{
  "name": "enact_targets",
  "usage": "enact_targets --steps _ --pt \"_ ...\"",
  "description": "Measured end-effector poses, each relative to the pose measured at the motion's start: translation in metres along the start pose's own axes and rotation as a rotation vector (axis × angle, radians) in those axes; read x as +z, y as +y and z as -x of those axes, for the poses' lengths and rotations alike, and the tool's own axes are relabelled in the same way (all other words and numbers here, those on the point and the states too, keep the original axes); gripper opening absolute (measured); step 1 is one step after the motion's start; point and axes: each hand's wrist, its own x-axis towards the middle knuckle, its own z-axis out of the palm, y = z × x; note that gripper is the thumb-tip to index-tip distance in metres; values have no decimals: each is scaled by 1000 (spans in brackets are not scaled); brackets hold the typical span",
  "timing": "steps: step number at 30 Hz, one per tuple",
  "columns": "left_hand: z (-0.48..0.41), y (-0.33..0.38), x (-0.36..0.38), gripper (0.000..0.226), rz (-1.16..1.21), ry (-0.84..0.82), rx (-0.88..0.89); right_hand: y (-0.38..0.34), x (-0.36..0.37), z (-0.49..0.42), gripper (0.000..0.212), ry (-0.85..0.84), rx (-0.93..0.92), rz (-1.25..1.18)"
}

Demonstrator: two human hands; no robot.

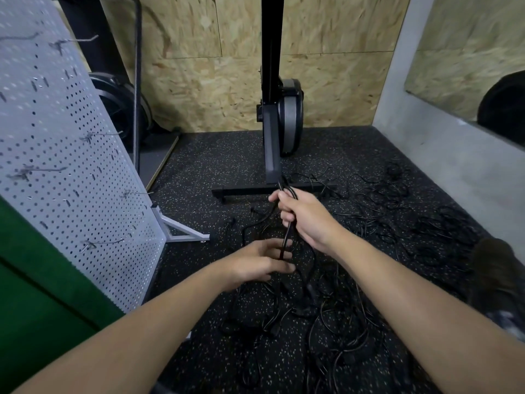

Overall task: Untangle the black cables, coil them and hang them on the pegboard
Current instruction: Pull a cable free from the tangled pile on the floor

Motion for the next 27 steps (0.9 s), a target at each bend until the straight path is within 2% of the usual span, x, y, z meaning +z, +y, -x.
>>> enact_targets --steps 2,6,8,11,12,16,20,22,24,27 --pt "-1 5 6 62 -10 -14 62 -10 1 -3 26 -18 -18 -61" --pt "-6 12 13 56 42 81 163 -24 1 -7 27 -22 -29 -133" --pt "-8 12 12 42 58 118 201 -30 1 -8 27 -33 -34 -169" --pt "-9 13 12 9 6 157 305 -36 1 -9 26 -59 -40 -177" --pt "-9 14 12 7 -11 162 332 -36 0 -10 25 -63 -41 -165" --pt "-8 17 14 17 -70 134 321 -35 -6 -15 24 -24 -43 -22" --pt "-6 15 10 12 -123 153 321 -39 -17 -14 22 47 -54 354" --pt "-7 15 9 9 -71 155 326 -41 -25 -12 34 72 -29 458" --pt "-8 16 7 8 -15 175 346 -39 -31 -8 54 105 23 471" --pt "-8 20 4 8 123 204 367 -21 -37 9 52 102 113 376"
